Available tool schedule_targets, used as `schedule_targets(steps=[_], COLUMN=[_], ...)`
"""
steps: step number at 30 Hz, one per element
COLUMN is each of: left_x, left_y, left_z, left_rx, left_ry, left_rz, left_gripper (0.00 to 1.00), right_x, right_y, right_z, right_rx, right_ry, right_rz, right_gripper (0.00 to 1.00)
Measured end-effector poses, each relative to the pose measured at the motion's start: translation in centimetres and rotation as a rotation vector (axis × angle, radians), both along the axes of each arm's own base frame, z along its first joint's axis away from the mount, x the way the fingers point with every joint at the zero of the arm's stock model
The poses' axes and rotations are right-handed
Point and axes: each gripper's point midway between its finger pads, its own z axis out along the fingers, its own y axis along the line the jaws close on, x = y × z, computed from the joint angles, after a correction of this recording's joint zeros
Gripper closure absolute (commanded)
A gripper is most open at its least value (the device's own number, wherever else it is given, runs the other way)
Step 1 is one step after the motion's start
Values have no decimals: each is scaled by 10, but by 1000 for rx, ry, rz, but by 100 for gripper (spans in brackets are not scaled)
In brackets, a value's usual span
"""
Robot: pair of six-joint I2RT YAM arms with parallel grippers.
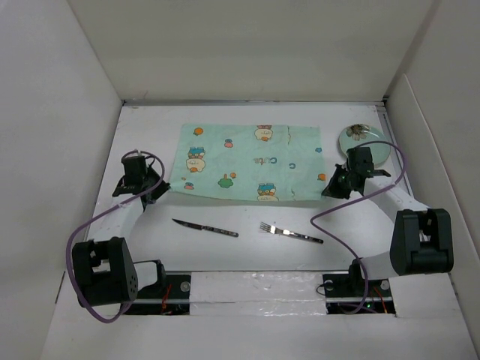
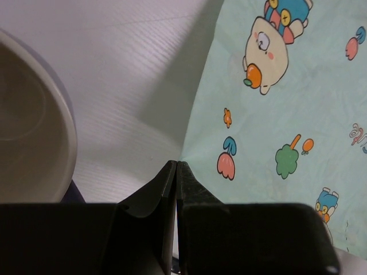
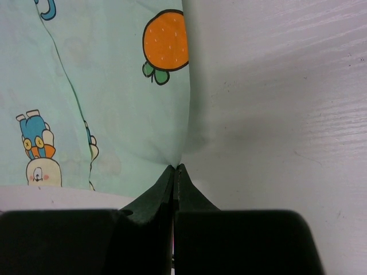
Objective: Set the dinner table for one person
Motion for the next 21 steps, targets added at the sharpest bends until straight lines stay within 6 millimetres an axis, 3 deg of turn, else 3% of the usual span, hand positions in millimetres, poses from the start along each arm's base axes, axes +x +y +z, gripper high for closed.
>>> schedule_targets(steps=[2,3,4,6,10,13,15,16,17,18,19,21], left_x=[-5,-7,-9,-11,-12,-4,6,12,18,23,24,33], left_y=[0,1,1,1,1,-8,-18,-24,-30,-35,-36,-51], left_z=[-6,-8,-9,-11,-5,10,28,39,49,59,60,80], left_rx=[1,2,3,7,7,12,6,-4,-17,-27,-28,-50], left_ry=[23,31,39,48,39,10,-35,-66,-98,-129,-132,-193], left_rz=[3,5,6,5,3,-27,-65,-87,-108,-131,-133,-191], left_gripper=[100,91,85,79,70,71,77,84,88,95,100,100], right_x=[0,0,0,-1,-3,-1,9,16,24,31,39,52], right_y=[0,0,0,0,-2,-3,-6,-10,-15,-22,-30,-48], right_z=[0,0,0,-1,2,14,29,38,47,55,63,71], right_rx=[-1,-1,-1,-3,-11,-12,-10,-8,-4,2,8,34], right_ry=[2,1,2,3,8,-14,-54,-82,-111,-136,-164,-200], right_rz=[1,1,1,1,-3,-13,-35,-54,-79,-111,-146,-235], right_gripper=[100,91,91,76,59,51,48,53,64,92,100,100])
